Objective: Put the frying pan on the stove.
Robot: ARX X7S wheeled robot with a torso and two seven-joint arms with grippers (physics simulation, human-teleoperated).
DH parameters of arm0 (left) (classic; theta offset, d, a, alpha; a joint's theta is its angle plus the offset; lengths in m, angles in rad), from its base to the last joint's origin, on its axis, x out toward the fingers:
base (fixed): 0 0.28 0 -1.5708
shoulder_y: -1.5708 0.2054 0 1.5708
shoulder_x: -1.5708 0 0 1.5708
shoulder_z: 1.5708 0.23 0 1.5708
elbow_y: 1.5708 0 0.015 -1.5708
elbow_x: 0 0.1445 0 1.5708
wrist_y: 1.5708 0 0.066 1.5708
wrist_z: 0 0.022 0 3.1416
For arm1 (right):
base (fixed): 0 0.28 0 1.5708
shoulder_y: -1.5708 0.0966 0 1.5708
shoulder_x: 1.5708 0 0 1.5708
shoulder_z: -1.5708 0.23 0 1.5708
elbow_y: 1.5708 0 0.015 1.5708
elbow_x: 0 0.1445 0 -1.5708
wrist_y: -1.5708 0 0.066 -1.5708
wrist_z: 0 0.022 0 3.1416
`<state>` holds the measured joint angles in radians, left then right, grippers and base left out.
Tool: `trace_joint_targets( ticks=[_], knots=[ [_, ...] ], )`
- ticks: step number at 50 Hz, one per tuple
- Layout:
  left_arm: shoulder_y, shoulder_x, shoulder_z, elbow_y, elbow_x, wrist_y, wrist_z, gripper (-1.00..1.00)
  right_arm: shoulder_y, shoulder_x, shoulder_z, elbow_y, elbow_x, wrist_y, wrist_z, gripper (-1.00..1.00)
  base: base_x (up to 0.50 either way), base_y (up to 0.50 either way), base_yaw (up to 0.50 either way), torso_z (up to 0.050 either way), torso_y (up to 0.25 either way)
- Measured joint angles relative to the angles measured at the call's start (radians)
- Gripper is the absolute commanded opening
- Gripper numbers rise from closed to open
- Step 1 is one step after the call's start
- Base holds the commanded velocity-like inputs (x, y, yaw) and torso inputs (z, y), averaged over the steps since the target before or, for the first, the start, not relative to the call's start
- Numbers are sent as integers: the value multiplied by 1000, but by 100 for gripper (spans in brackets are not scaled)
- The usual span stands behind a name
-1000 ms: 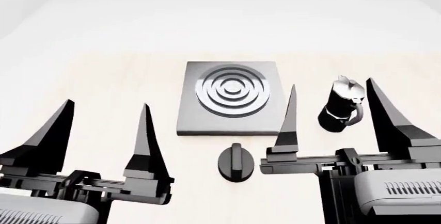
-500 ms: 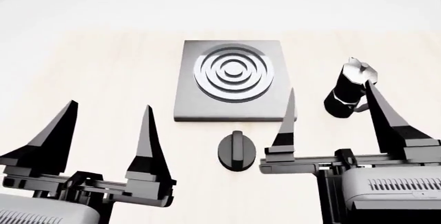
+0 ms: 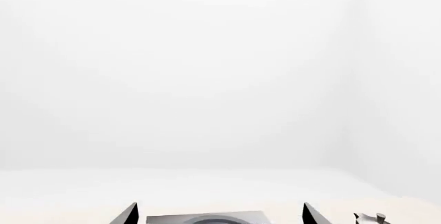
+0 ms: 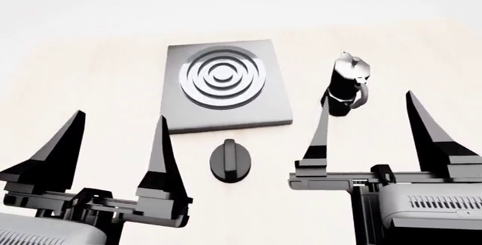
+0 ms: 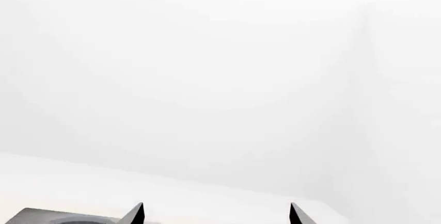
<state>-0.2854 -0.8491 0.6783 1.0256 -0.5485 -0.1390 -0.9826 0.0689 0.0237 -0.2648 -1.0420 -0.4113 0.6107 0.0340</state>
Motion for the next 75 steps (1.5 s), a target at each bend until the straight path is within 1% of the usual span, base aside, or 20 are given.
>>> trace_joint_targets(
  ticks=[31,35,41,47,53,64,75],
  knots=[
    [-18,-13,30,-7,2,20,-17,100,-3,-5,13,-1,16,-7,-5,100,-76,16,-500,0,0],
    [-20,-15,33,-7,1,22,-19,100,-2,-6,17,-1,18,-10,-2,100,0,0,-37,0,0],
    [-20,-13,41,-15,-1,27,-19,100,24,-13,56,-3,77,13,21,100,0,0,0,0,0],
    [-22,-17,42,-20,-11,30,-22,100,123,-12,91,19,126,116,55,100,0,0,0,0,0],
    [-22,-28,34,-25,-28,39,-27,100,231,-11,136,95,189,203,99,100,0,0,0,0,0],
    [-15,-44,15,-32,-55,77,-32,100,441,5,199,312,243,297,199,100,0,0,0,0,0],
    [-3,-57,1,-46,-76,121,-29,100,699,16,242,614,228,393,330,100,0,0,0,0,0]
  ],
)
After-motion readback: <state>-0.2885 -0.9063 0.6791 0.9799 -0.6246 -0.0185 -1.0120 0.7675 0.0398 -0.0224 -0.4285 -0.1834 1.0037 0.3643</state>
